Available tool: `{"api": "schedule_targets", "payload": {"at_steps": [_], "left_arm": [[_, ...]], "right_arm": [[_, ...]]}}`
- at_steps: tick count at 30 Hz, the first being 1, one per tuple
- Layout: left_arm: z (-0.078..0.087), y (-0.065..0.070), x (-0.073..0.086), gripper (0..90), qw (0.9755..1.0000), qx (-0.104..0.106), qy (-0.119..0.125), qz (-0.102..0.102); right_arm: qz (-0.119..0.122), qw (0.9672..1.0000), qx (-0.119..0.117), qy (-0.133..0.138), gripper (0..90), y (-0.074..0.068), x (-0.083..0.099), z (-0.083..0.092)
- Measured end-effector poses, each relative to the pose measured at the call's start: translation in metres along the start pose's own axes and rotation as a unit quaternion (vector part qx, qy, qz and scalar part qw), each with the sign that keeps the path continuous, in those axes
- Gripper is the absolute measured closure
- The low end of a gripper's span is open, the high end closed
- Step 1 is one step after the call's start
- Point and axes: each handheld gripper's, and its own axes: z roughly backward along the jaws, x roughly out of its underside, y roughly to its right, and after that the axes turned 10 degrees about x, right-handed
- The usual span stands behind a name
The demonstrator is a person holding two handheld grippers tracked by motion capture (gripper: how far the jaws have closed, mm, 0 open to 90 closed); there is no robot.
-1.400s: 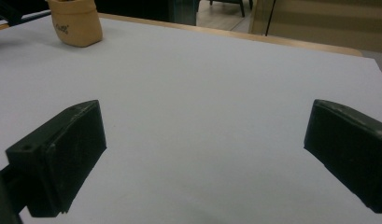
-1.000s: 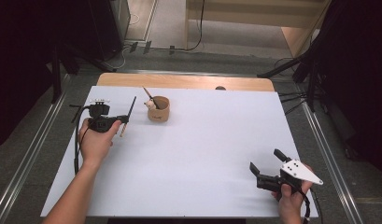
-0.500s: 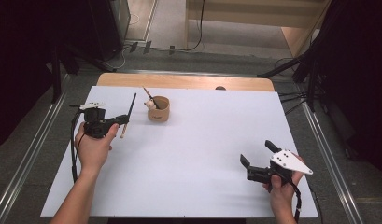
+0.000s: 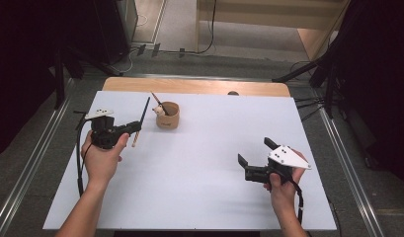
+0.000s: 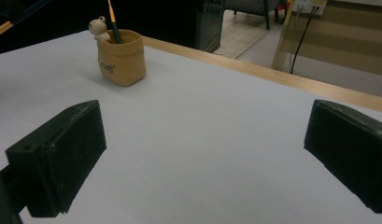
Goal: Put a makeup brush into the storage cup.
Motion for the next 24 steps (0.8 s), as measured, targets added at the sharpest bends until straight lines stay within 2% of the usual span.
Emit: {"api": "schedule_targets", "payload": {"at_steps": [8,14,19,24], "left_arm": [[-0.005,0.01,0.002,84.7,0.9997,0.02,0.002,-0.01],[-0.008,0.019,0.003,84.7,0.9992,0.034,0.004,-0.019],[-0.013,0.028,0.005,84.7,0.9986,0.047,0.005,-0.026],[-0.017,0.037,0.007,84.7,0.9973,0.063,0.007,-0.036]], "right_arm": [[0.008,0.9999,-0.006,0.001,0.0,-0.014,-0.012,-0.014],[0.005,0.9999,-0.012,0.009,0.0,-0.019,-0.024,-0.019],[0.002,0.9998,-0.014,0.014,0.0,-0.024,-0.033,-0.023],[0.01,0.9997,-0.014,0.016,0.0,-0.031,-0.04,-0.028]]}}
